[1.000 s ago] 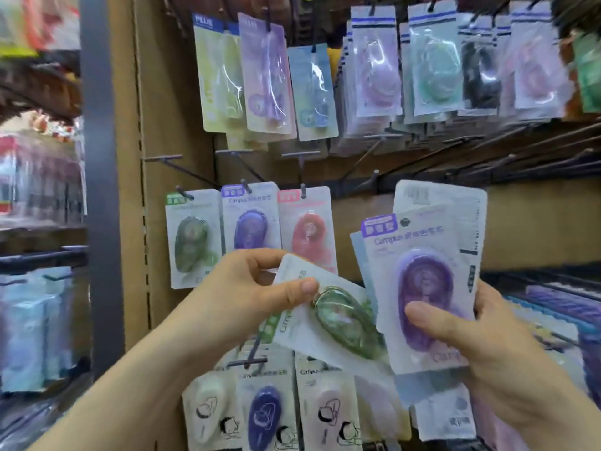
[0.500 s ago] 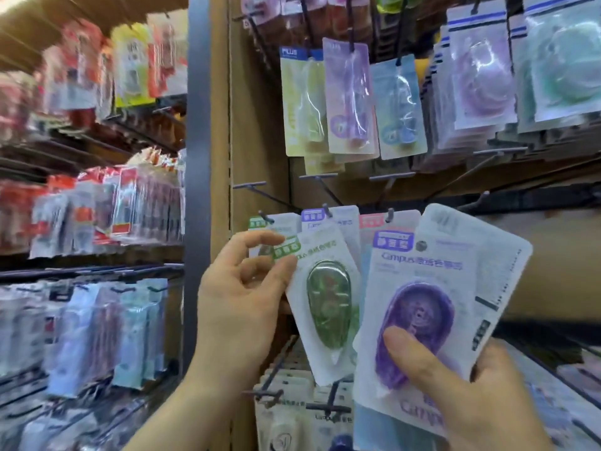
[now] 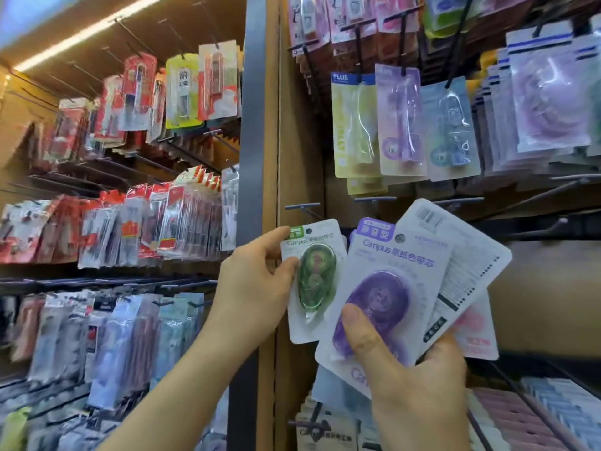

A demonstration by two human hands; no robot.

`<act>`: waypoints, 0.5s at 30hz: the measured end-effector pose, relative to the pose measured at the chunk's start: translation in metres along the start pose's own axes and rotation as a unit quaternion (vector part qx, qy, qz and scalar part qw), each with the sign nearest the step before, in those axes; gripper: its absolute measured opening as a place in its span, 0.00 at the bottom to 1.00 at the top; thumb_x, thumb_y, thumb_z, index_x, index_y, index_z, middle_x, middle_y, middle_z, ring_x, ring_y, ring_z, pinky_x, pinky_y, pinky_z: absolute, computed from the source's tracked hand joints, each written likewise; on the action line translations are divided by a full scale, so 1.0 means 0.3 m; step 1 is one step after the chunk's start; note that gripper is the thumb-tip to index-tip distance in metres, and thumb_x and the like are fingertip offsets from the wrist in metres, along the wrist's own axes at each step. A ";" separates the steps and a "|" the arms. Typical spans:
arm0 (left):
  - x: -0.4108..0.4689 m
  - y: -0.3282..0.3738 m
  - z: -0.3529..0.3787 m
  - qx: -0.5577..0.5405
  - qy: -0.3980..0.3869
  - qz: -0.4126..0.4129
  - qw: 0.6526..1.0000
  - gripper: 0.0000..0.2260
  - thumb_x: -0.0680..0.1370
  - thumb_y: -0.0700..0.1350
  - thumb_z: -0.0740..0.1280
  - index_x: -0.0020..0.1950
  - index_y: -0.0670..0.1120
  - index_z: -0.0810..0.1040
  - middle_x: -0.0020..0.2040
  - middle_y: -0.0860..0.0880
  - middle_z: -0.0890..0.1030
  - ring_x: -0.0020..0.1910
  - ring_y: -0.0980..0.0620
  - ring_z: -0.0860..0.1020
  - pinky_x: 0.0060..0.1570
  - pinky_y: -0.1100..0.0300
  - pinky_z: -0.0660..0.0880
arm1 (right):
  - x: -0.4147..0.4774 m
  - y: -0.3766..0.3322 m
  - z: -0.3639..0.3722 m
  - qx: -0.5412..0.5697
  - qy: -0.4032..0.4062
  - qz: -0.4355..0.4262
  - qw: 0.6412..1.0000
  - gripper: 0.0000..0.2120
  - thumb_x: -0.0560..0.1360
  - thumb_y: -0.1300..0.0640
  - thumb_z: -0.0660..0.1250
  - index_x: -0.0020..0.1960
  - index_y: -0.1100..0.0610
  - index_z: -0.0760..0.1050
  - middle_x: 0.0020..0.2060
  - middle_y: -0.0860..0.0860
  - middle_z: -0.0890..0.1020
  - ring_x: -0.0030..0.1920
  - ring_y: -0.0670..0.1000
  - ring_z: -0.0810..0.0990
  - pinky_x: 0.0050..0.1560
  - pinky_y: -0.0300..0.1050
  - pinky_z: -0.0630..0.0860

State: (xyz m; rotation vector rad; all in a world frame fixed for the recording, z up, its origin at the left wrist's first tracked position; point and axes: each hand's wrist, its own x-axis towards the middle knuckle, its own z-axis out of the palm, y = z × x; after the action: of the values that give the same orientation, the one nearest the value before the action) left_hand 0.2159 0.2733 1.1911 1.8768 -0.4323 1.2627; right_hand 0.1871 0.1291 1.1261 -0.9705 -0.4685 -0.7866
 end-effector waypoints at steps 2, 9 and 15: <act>0.016 0.005 0.000 0.035 -0.009 0.009 0.999 0.21 0.79 0.42 0.67 0.72 0.49 0.72 0.56 0.52 0.82 0.51 0.56 0.81 0.49 0.54 0.82 | 0.005 0.009 0.015 -0.002 0.009 -0.002 1.000 0.28 0.49 0.46 0.75 0.50 0.44 0.78 0.40 0.29 0.82 0.43 0.30 0.80 0.36 0.23 0.74; 0.045 0.038 -0.034 0.213 -0.046 0.048 0.975 0.21 0.81 0.46 0.64 0.74 0.50 0.69 0.65 0.50 0.78 0.62 0.49 0.76 0.62 0.51 0.75 | 0.004 0.033 0.025 0.007 -0.001 0.009 1.000 0.35 0.48 0.50 0.76 0.56 0.47 0.78 0.43 0.32 0.82 0.42 0.32 0.81 0.37 0.26 0.77; 0.051 0.066 -0.015 0.388 -0.057 0.109 0.914 0.14 0.81 0.49 0.61 0.66 0.51 0.74 0.58 0.49 0.80 0.56 0.47 0.78 0.50 0.55 0.73 | 0.026 0.032 0.007 -0.005 -0.059 0.046 0.997 0.40 0.49 0.50 0.76 0.62 0.50 0.77 0.48 0.41 0.85 0.45 0.34 0.81 0.34 0.26 0.76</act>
State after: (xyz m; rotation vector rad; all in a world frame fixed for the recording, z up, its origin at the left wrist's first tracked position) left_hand 0.2068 0.2672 1.2139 2.6308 -0.2069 1.6331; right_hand 0.1996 0.1310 1.1271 -1.0431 -0.5187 -0.6523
